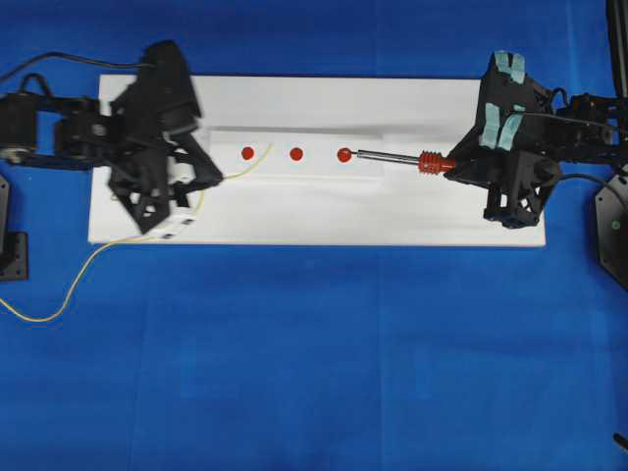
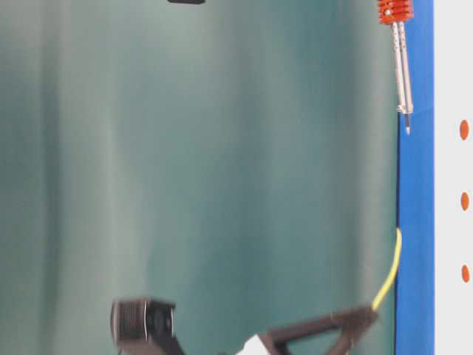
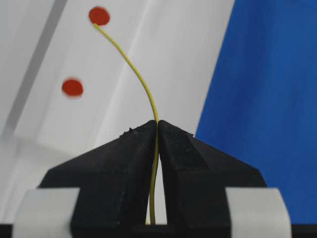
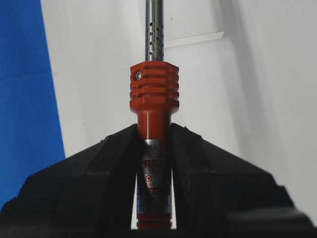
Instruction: Touch the tip of the soldering iron to the tip of the solder at the mark.
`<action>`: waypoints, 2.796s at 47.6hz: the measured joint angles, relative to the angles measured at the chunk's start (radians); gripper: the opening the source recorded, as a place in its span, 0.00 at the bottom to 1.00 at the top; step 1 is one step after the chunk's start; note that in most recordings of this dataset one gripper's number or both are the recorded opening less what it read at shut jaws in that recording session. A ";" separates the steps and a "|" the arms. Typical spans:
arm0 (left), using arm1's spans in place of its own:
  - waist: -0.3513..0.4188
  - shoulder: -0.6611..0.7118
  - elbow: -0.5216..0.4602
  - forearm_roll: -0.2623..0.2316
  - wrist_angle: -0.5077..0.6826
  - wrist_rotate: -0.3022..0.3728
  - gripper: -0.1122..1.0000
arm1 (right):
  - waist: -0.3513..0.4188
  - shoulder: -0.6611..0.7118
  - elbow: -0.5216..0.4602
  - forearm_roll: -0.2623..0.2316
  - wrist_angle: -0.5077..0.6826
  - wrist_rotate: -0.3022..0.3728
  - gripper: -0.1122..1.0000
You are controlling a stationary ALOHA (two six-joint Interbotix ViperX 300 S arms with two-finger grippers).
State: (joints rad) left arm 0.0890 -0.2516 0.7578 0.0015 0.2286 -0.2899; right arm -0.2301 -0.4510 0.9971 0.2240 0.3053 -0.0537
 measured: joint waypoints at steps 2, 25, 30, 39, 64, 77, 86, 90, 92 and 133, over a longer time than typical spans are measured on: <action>0.000 0.031 -0.028 0.000 0.000 0.000 0.13 | 0.000 0.002 -0.002 0.002 0.000 0.000 0.16; -0.020 0.331 -0.245 0.000 0.000 0.000 0.13 | -0.002 0.002 0.000 -0.012 0.002 -0.002 0.16; -0.020 0.354 -0.258 0.000 0.000 0.000 0.13 | -0.002 0.000 0.000 -0.012 0.003 0.000 0.16; -0.012 0.368 -0.259 0.000 -0.008 0.000 0.13 | -0.002 0.000 0.000 -0.012 0.002 -0.002 0.16; -0.011 0.370 -0.261 0.000 -0.011 0.000 0.13 | -0.021 0.051 0.003 -0.014 0.002 -0.002 0.16; -0.011 0.370 -0.261 0.000 -0.009 0.002 0.13 | -0.035 0.118 -0.011 -0.012 0.002 -0.002 0.16; -0.011 0.370 -0.261 0.000 -0.009 0.003 0.13 | -0.035 0.160 -0.028 -0.014 0.002 -0.002 0.16; -0.011 0.370 -0.261 0.000 -0.009 0.003 0.13 | -0.037 0.166 -0.031 -0.014 0.002 0.000 0.16; -0.011 0.370 -0.259 0.000 -0.009 0.003 0.13 | -0.037 0.167 -0.032 -0.012 0.002 -0.002 0.16; -0.002 0.368 -0.259 -0.002 0.000 0.006 0.13 | -0.037 0.169 -0.034 -0.014 0.003 0.000 0.16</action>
State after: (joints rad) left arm 0.0874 0.1166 0.4985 0.0000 0.2286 -0.2838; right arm -0.2669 -0.2823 0.9633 0.2102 0.3083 -0.0537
